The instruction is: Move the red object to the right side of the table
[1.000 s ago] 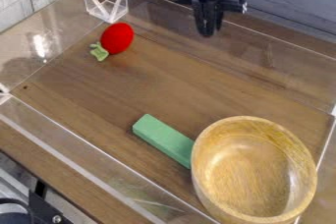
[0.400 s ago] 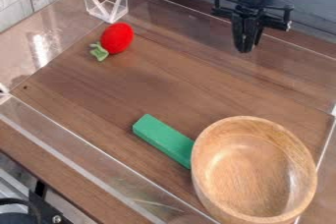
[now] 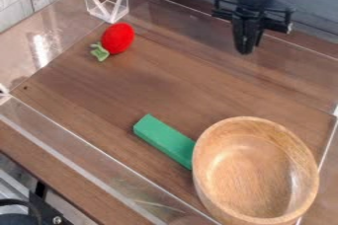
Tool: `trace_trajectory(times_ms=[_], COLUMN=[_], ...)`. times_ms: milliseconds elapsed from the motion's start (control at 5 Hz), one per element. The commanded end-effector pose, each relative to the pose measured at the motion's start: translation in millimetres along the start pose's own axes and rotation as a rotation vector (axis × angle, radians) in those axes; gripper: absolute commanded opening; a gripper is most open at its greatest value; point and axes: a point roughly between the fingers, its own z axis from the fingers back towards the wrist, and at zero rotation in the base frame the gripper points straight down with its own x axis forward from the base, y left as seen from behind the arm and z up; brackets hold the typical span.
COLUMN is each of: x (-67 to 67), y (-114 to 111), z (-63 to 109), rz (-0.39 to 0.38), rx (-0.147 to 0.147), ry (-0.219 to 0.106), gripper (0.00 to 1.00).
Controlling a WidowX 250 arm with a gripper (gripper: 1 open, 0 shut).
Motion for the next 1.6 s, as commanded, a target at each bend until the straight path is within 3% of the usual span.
trace_trajectory(times_ms=[0, 200, 400, 800, 1200, 1400], x=[2.2, 3.6, 3.8, 4.4, 0.2, 5.1], y=[-14.5, -19.4, -25.4, -29.1, -23.0, -17.9], z=[23.3, 18.7, 1.2, -12.9, -24.4, -24.9], rz=[-0.077, -0.111, -0.154, -0.172, -0.193, -0.240], rx=[0.008, 0.017, 0.003, -0.011, -0.008, -0.008], ry=[-0.087, -0.088, -0.075, -0.054, -0.033, -0.018], gripper=[0.00, 0.00, 1.00, 1.00, 1.00, 1.00])
